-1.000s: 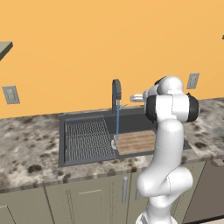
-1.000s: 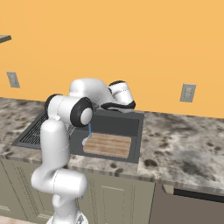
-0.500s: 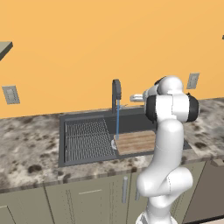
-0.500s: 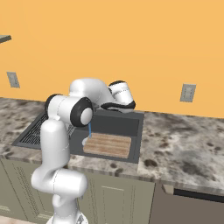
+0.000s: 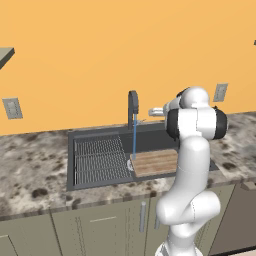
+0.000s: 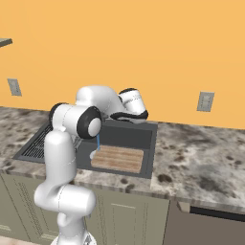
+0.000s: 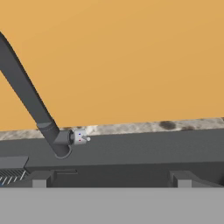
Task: Turn on the sink faucet with hot water and rinse the cutting board for ten seconds, then turn off the faucet. Push the cutting board to reach the water if necessary.
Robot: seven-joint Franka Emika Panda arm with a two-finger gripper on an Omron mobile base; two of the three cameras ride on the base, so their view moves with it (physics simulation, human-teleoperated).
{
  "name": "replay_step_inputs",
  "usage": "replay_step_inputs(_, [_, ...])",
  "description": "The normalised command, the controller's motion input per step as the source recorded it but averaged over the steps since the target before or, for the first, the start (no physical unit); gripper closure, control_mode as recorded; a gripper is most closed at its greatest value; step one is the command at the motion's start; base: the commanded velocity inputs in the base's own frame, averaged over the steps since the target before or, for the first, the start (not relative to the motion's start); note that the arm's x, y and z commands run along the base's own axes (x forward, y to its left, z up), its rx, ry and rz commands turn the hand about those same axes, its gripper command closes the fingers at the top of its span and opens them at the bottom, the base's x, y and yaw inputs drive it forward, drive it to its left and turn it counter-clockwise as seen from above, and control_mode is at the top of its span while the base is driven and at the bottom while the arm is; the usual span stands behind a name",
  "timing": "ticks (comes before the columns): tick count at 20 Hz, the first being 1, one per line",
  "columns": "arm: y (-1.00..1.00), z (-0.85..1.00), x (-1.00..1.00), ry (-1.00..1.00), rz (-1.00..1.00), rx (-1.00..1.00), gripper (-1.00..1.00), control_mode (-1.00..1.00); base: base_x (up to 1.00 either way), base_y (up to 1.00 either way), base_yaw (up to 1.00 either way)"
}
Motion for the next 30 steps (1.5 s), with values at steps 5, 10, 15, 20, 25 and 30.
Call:
replay_step_inputs(5, [0.00,-0.01,0.00,0.00,0.00,0.00,-1.00,-1.00,0.00,0.00,0.00])
replay_step_inputs(10, [0.00,-0.11,0.00,0.00,0.00,0.00,-1.00,-1.00,0.00,0.00,0.00])
replay_step_inputs(15, [-0.02,-0.26,0.04,0.00,0.00,0.00,-1.00,-1.00,0.00,0.00,0.00])
replay_step_inputs(20, [-0.11,-0.30,0.12,0.00,0.00,0.02,-1.00,-1.00,0.00,0.00,0.00])
replay_step_inputs(25, [-0.20,-0.18,0.17,-0.01,0.00,0.07,-1.00,-1.00,0.00,0.00,0.00])
replay_step_inputs(30, [-0.20,-0.06,0.12,-0.03,0.01,0.09,-1.00,-1.00,0.00,0.00,0.00])
